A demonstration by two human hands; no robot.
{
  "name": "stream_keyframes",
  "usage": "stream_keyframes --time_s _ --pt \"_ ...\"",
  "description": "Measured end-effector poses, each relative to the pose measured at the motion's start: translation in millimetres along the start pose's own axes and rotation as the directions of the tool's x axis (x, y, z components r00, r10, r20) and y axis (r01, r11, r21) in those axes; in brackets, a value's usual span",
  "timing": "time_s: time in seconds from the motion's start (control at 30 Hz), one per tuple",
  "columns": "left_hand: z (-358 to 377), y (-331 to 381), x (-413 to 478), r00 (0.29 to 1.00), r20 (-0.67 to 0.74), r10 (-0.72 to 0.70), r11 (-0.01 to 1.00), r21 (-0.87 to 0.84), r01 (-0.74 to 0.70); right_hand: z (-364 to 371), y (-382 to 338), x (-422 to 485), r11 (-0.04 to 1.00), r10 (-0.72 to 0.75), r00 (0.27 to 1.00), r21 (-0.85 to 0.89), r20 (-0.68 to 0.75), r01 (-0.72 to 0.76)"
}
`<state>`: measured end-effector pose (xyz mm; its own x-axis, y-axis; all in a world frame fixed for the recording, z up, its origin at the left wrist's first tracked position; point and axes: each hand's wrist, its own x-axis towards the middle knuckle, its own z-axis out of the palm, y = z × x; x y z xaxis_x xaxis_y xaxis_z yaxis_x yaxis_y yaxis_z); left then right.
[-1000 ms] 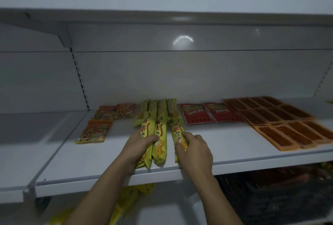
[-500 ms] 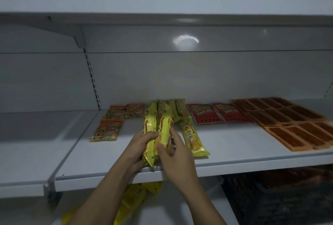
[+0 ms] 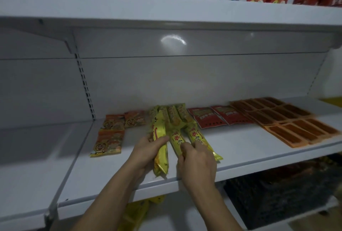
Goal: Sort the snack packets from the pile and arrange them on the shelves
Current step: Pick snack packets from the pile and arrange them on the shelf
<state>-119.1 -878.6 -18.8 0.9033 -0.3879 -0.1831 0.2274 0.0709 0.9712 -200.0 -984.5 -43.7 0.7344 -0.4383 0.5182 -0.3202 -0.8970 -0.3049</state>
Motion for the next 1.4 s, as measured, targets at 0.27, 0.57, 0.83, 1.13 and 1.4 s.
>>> stream_keyframes --time_s 0.27,0.57,0.83,1.13,1.4 --pt "-15.5 1.3 3.1 1.0 0.018 0.025 0.998 0.065 -0.026 8.8 -1.3 1.3 0.997 0.038 0.998 -0.069 -0.049 -0.042" --pt "-22.5 3.3 8.6 0.999 0.037 0.021 1.0 0.007 -0.022 14.7 1.7 9.5 0.992 0.001 0.998 -0.129 -0.062 -0.009" --pt "-22.9 1.7 9.9 0.997 0.073 -0.021 1.0 0.01 0.02 6.5 7.0 10.3 0.98 0.01 0.999 -0.196 -0.034 -0.017" --pt "-18.6 -1.5 6.0 0.987 0.161 0.007 0.98 -0.2 0.026 -26.9 -26.7 -7.2 0.922 -0.098 0.964 0.386 0.247 -0.005" --pt "-10.4 -14.5 9.1 0.999 -0.003 0.037 0.971 0.235 -0.035 -18.2 -29.9 -5.8 0.991 -0.045 0.963 0.136 0.266 0.009"
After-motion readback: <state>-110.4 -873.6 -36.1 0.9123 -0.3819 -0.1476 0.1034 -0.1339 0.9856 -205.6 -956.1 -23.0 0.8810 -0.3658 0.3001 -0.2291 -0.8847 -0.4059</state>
